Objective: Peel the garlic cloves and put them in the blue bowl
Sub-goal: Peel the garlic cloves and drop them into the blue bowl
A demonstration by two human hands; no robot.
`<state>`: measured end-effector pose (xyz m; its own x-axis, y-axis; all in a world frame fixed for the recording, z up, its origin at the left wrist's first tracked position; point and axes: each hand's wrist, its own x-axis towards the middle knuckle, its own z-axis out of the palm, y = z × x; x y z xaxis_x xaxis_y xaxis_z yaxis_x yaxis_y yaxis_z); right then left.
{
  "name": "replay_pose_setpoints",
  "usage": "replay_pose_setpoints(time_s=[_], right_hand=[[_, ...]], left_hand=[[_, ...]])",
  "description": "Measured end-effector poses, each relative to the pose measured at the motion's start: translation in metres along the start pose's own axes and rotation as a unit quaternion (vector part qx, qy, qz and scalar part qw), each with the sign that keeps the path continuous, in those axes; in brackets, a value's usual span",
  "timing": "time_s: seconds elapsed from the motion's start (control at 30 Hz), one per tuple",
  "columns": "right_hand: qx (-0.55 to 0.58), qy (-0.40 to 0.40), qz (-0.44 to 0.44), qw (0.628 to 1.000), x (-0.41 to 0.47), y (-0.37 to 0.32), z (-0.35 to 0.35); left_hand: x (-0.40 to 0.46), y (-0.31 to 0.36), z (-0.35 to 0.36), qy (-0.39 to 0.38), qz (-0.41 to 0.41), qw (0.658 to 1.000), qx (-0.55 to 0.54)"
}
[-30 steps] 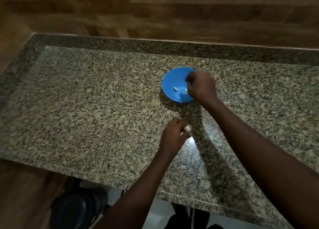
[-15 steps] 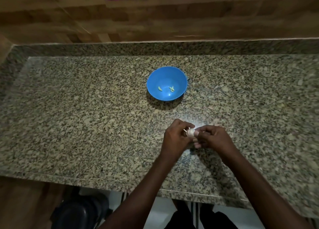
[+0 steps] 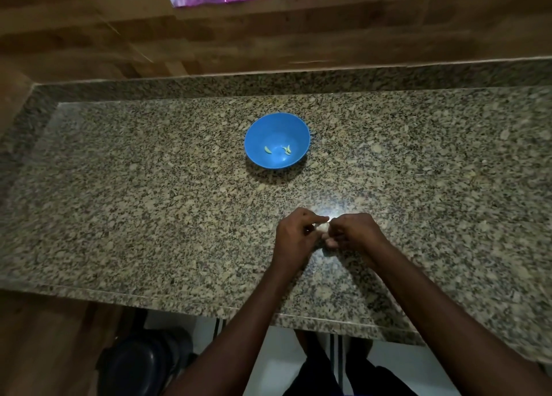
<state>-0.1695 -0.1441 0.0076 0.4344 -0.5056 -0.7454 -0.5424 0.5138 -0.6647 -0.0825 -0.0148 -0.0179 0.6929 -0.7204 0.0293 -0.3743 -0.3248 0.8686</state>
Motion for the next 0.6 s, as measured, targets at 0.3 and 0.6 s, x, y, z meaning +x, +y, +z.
replay_pose_setpoints(time_s=[0.3,0.6], right_hand=[[0.064,-0.081,0.092,0.99,0.002,0.013,0.0],[0.054,-0.123,0.13,0.982,0.004,0.009,-0.002]], left_hand=[[-0.012,-0.002,-0.006,-0.003,-0.056,0.997,-0.043],[-0.015,0.0,-0.009,-0.038,-0.076,0.994,-0.072]])
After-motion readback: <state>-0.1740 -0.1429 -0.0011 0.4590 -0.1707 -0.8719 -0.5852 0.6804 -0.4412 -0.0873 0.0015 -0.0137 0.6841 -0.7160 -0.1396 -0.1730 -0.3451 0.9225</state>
